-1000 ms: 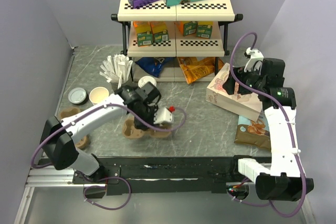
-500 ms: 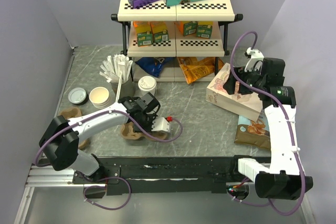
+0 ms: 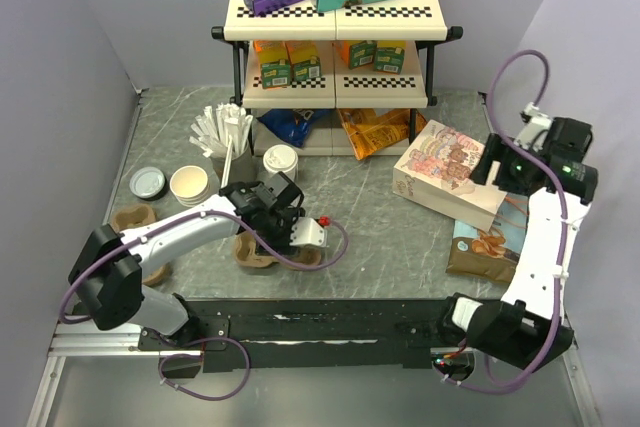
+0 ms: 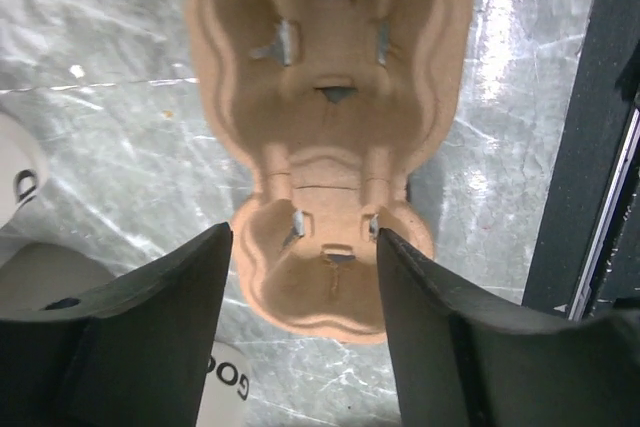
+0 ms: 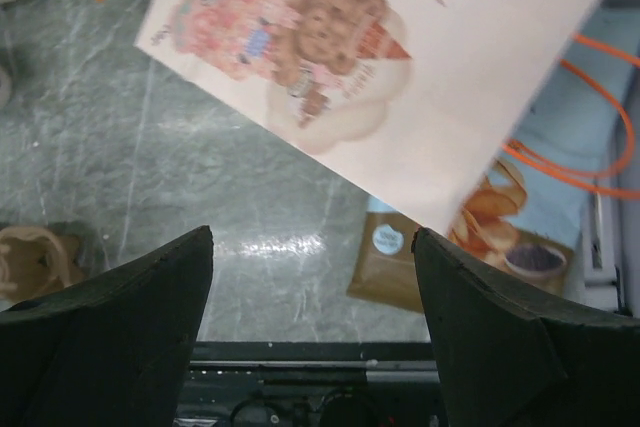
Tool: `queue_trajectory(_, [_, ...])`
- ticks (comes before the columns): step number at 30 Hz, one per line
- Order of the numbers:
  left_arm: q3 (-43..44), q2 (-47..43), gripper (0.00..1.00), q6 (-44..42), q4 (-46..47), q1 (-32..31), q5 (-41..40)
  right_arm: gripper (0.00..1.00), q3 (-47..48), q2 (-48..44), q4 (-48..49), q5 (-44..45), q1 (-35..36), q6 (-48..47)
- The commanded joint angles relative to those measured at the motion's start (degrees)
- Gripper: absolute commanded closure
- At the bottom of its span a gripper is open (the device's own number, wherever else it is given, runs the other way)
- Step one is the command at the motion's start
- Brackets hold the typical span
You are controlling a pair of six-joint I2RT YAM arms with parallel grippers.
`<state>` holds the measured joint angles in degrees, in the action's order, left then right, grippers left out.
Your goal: Pack the takeout coffee
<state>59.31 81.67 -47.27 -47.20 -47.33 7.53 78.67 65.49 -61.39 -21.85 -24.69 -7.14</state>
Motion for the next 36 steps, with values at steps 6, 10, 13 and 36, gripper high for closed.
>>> queue_trajectory(6, [17.9, 0.1, 0.28, 10.2, -0.8, 2.7, 10.0, 0.13, 2.1, 1.7, -3.9, 3.4, -10.6, -0.6])
queue_trajectory(10, [24.5, 1.9, 0.28, 12.7, -1.8, 2.7, 12.6, 0.12, 0.0, 3.8, -1.9, 3.7, -12.0, -1.2])
queue_trajectory(13, [27.7, 2.7, 0.26, 12.5, -2.2, 2.9, 11.5, 0.12, -0.9, 6.0, -0.9, 2.3, -13.5, -1.2])
queue_trajectory(36, [52.1, 15.8, 0.22, 15.0, -13.5, 3.9, 11.8, 0.10, -10.5, 9.7, 5.3, -0.5, -15.6, 5.7])
